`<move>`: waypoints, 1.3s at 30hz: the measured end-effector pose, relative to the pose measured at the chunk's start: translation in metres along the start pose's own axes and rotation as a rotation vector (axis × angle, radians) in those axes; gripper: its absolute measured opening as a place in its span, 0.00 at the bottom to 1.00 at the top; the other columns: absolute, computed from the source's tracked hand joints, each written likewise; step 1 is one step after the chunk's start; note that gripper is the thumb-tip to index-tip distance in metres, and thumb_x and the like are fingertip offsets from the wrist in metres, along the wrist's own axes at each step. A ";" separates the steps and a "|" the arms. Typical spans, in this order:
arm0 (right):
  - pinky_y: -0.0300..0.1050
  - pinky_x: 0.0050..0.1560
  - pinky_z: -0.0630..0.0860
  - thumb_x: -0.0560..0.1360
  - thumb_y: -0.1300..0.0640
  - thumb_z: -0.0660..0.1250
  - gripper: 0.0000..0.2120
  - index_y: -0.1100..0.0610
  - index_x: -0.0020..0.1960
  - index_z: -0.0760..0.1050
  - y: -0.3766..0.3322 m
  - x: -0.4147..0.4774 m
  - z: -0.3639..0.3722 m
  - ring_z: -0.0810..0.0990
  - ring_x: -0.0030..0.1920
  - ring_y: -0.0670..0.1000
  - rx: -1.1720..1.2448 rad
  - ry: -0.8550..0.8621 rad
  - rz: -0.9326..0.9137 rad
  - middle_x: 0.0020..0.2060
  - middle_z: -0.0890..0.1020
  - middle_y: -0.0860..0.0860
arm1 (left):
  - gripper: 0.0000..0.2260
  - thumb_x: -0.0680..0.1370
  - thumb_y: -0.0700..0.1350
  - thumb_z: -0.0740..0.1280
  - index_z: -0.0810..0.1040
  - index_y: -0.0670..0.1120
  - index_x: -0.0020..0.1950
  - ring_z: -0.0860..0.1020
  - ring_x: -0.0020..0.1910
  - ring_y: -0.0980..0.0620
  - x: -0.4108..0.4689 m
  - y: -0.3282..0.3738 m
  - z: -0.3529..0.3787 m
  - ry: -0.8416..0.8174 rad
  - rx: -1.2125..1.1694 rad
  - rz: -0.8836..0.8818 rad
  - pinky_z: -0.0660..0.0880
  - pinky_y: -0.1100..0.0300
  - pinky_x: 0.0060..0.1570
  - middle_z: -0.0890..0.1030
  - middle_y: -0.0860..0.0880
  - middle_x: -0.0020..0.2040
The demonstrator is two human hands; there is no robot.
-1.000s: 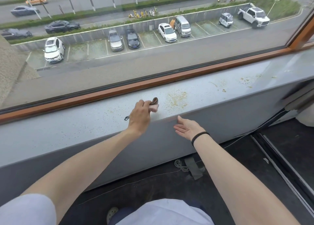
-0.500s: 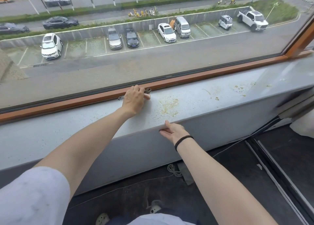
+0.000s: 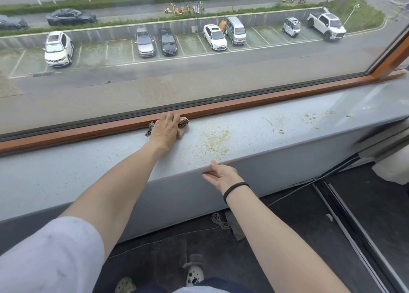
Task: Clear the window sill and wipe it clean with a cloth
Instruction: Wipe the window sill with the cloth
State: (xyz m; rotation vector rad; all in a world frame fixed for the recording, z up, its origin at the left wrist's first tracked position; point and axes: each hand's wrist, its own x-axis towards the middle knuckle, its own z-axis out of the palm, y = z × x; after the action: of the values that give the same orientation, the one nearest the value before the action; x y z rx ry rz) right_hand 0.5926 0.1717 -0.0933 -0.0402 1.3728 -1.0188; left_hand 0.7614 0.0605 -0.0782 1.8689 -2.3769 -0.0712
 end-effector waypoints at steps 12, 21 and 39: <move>0.54 0.51 0.76 0.77 0.59 0.66 0.16 0.67 0.61 0.71 0.005 0.000 -0.011 0.77 0.59 0.61 -0.061 -0.081 0.019 0.57 0.78 0.65 | 0.14 0.75 0.38 0.58 0.70 0.44 0.61 0.67 0.57 0.46 -0.075 0.052 0.003 -0.090 -0.070 0.137 0.64 0.57 0.40 0.69 0.45 0.56; 0.57 0.65 0.68 0.76 0.52 0.66 0.24 0.64 0.67 0.68 -0.019 0.001 -0.031 0.72 0.66 0.59 -0.178 0.001 0.009 0.66 0.72 0.61 | 0.10 0.73 0.37 0.65 0.74 0.44 0.53 0.71 0.47 0.49 -0.136 0.060 0.005 -0.087 0.003 0.490 0.65 0.59 0.36 0.73 0.47 0.49; 0.53 0.49 0.72 0.79 0.59 0.63 0.17 0.63 0.66 0.68 -0.058 0.009 -0.048 0.79 0.57 0.59 -0.116 0.140 -0.083 0.59 0.78 0.60 | 0.16 0.76 0.35 0.55 0.73 0.42 0.61 0.71 0.56 0.44 -0.050 0.060 -0.013 0.021 -0.347 0.035 0.71 0.52 0.46 0.71 0.43 0.55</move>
State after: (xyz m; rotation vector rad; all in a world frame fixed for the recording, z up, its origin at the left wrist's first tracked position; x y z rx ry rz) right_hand 0.5190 0.1567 -0.0803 -0.1145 1.5682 -1.0257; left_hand 0.7166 0.1233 -0.0615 1.6570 -2.2095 -0.4287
